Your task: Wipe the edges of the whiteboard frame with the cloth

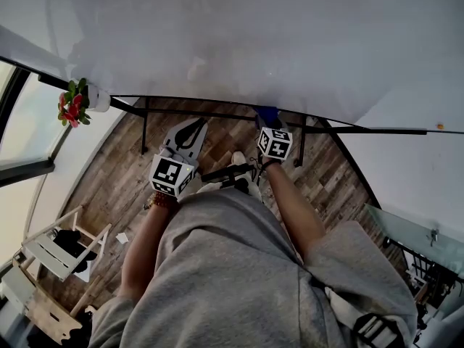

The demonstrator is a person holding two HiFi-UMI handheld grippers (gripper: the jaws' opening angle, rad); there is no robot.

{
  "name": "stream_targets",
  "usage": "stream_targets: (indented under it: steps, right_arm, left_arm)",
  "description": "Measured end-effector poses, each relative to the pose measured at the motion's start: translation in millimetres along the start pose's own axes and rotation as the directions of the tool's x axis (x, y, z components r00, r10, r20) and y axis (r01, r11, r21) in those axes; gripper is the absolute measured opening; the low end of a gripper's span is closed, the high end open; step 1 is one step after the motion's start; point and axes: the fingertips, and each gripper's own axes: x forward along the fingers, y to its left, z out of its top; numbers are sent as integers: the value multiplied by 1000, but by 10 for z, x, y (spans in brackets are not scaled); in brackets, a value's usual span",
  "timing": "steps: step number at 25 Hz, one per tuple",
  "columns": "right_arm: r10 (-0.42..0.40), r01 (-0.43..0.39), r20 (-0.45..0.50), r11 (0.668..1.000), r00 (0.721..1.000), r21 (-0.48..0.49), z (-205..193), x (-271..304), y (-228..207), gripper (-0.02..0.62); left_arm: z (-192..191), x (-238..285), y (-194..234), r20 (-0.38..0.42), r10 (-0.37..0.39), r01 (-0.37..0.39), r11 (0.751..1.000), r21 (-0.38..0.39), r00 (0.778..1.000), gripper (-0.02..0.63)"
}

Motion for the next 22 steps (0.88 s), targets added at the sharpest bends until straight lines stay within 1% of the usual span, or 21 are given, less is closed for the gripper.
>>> stream_targets:
  steps: [3,8,12,16,19,22]
  right_arm:
    - [9,-9,0,1000,1000,2,5,45,135,147]
    - [-11,11,-1,1000,1000,19,-7,50,242,147]
    - [9,-9,-10,999,1000,43,-35,106,409,147]
    - [27,-26,-14,998,1000,55,-15,168,491,147]
    - [66,-64,-22,995,998,78,-55,176,530,147]
    - [129,-126,-15,982,991,138,-48,189,579,147]
  left_arm:
    - [9,-79,90,7,8,-8,1000,0,1000,34]
    - [-11,-248,211,14,25,-25,1000,-18,1000,34]
    - [-81,-370,304,7,37,-36,999,-39,999,34]
    - [-171,-358,339,0,51,-51,996,-69,999,34]
    - [-184,-329,320,-14,73,-74,995,-71,997,34]
    - [-147,-300,310,-27,104,-106,992,-70,994,34]
